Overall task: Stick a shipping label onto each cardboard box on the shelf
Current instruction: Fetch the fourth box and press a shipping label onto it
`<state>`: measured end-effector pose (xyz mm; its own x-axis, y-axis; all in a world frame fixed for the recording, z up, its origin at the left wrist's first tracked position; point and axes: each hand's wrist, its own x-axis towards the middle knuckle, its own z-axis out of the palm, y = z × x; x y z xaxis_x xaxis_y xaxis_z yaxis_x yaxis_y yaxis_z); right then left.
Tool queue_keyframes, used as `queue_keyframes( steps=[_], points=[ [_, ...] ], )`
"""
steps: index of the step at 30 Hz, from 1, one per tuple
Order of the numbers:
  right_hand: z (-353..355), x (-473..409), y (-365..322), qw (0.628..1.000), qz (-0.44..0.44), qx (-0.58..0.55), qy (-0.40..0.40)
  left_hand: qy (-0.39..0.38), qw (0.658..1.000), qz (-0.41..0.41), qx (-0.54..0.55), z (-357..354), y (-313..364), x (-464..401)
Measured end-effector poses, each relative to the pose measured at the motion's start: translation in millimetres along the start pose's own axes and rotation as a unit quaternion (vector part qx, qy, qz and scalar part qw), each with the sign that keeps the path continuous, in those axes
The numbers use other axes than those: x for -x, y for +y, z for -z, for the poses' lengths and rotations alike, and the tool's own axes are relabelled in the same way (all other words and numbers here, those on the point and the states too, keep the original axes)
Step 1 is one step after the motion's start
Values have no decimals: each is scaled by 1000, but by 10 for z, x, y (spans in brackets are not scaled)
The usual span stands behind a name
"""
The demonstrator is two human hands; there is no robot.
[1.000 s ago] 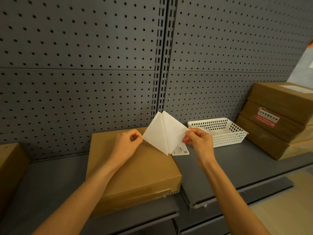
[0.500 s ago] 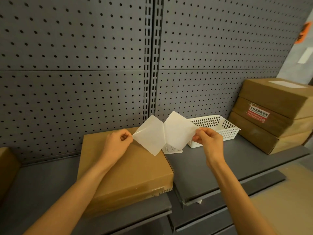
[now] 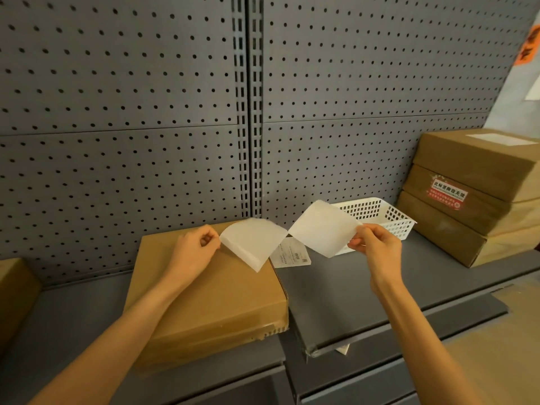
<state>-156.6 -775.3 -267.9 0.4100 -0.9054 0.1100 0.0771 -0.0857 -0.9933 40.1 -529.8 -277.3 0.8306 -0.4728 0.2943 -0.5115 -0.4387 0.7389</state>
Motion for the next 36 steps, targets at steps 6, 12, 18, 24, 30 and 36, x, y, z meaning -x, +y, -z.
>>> queue_keyframes(
  steps=[6,12,18,24,30,36],
  points=[
    [113,-100,59,999,19,34,-27,-24,996,-19,-87,-44,42,-30],
    [172,-216,151,994,24,80,-65,-25,992,-59,-111,-254,377,-278],
    [363,-277,233,989,17,111,-100,-55,988,-122,-71,-738,947,-582],
    [455,-298,318,987,5,117,-114,-94,974,-200,-49,-1192,1572,-849],
    [541,-357,372,985,5,117,-125,-120,969,-217,-23,-1591,1899,-1116],
    [642,-460,404,984,-5,132,-118,-134,972,-189,-40,-2036,1840,-1205]
  ],
)
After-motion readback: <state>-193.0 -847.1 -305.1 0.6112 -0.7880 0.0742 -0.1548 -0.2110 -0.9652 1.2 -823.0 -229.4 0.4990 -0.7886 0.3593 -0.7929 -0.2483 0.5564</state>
